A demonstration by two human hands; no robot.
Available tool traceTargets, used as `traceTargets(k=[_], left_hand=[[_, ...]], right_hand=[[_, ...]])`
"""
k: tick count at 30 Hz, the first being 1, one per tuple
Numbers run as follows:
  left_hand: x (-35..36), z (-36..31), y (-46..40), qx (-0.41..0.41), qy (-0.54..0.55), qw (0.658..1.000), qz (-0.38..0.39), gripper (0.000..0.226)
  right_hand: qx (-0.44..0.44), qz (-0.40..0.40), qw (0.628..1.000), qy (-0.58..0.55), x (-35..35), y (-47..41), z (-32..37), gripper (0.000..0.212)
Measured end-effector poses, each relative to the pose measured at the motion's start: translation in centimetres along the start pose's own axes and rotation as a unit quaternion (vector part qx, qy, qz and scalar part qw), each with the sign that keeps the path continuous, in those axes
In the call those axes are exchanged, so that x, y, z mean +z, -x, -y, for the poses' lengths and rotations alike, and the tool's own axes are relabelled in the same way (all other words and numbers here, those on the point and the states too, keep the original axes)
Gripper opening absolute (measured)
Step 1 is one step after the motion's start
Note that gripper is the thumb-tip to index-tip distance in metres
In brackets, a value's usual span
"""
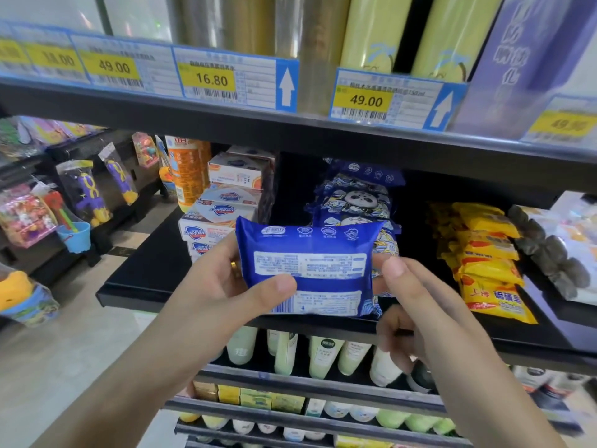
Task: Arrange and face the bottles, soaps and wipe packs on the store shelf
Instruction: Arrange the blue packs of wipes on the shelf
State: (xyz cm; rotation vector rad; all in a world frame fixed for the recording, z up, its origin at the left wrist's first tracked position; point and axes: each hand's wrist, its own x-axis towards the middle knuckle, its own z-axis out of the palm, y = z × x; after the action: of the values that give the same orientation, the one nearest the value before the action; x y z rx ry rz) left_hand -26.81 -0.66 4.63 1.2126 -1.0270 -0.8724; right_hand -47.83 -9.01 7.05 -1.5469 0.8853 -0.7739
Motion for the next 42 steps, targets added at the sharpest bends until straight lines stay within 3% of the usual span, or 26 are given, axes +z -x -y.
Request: traceTargets(k=[4,6,14,20,25,30,35,38,42], left_hand=[[0.0,0.5,0.1,0.044,-0.006,0.999,0.006,0.043],[-0.1,0.9,0.2,0.063,-0.029,0.998,0.006,0.046],[-0.3,1.7,0.5,0.098,-0.073,0.992,0.013,0.047],[-0.3,1.8,0.9,0.101,-0.102,0.989,0.022,0.047],[-1.0,1.4,1.2,0.073,-0.150,0.985,0.051,0.063],[-2.8,-0.3,2.1,0.027,-0.162,0.977,0.139,0.092],[-2.4,-0.5,-0.3,-0.044,-0.189,0.977,0.090,0.113],[-2.6,-0.3,0.6,-0.021,-0.251,0.964,0.090,0.098],[-2.9,-0.6,2.1,-0.030,-0.254,0.966,0.045,0.083]], right_hand=[[0.065,0.069,0.994,-0.049,0.5,-0.2,-0.3,0.077],[0.072,0.088,0.992,-0.049,0.6,-0.3,-0.6,0.079],[0.077,0.095,0.990,-0.069,1.5,-0.7,-0.9,0.065],[0.070,0.066,0.985,-0.143,1.8,-0.9,-1.7,0.034],[0.048,0.050,0.986,-0.154,1.2,-1.1,-2.5,0.061],[-0.020,0.085,0.991,-0.102,1.0,-0.6,-3.1,0.064],[-0.072,0.133,0.986,-0.075,1.3,-0.5,-3.8,0.074],[-0.088,0.147,0.983,-0.064,1.6,-0.7,-4.3,0.080],[-0.107,0.142,0.983,-0.046,2.6,-1.1,-4.5,0.085]])
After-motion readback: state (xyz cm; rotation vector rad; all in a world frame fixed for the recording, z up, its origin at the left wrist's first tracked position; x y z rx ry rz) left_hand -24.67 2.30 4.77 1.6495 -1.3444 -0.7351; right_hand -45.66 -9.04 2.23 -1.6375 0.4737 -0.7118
